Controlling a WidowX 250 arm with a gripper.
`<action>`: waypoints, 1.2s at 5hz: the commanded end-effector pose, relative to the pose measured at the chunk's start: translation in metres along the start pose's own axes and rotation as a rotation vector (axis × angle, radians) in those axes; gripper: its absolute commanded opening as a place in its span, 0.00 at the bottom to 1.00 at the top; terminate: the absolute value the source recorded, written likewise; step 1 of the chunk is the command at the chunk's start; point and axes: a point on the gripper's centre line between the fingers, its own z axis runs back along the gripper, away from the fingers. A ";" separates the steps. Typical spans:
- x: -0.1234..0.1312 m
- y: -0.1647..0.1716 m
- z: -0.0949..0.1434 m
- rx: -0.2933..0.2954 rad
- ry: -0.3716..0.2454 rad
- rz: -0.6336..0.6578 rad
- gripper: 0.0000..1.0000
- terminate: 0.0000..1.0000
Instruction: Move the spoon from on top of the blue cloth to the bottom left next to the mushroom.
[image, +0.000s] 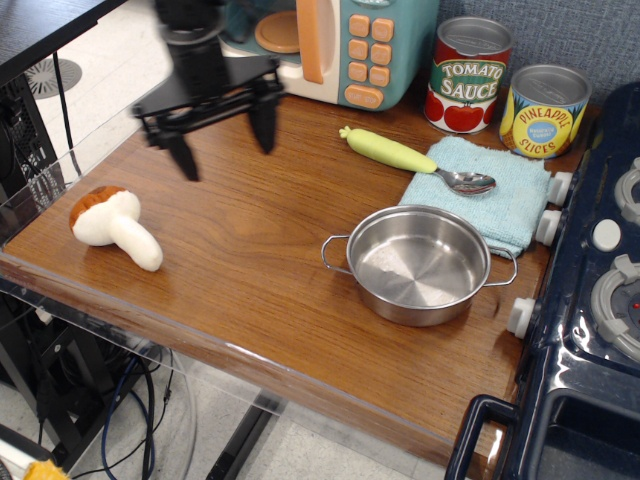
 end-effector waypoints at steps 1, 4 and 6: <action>0.019 -0.075 -0.010 -0.069 0.007 0.132 1.00 0.00; 0.027 -0.136 -0.062 0.047 -0.007 0.243 1.00 0.00; 0.017 -0.149 -0.084 0.076 -0.001 0.223 1.00 0.00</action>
